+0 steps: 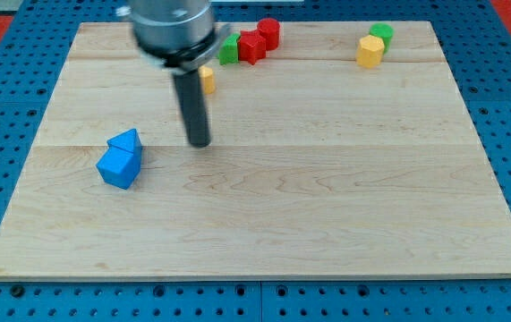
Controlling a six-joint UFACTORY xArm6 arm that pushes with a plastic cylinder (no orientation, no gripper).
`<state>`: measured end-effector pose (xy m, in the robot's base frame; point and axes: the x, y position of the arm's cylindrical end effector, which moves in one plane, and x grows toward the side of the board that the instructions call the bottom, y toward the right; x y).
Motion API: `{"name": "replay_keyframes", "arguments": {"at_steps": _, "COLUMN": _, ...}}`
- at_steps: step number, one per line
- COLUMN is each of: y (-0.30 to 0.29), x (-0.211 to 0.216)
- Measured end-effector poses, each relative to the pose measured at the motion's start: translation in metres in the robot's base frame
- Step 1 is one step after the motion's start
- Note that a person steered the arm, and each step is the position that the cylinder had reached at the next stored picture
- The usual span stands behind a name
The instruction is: Point at the red star
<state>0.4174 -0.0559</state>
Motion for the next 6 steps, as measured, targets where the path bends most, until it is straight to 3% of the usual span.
{"name": "replay_keyframes", "arguments": {"at_steps": 2, "y": 0.076, "x": -0.063}}
{"name": "replay_keyframes", "arguments": {"at_steps": 6, "y": 0.063, "x": -0.103}}
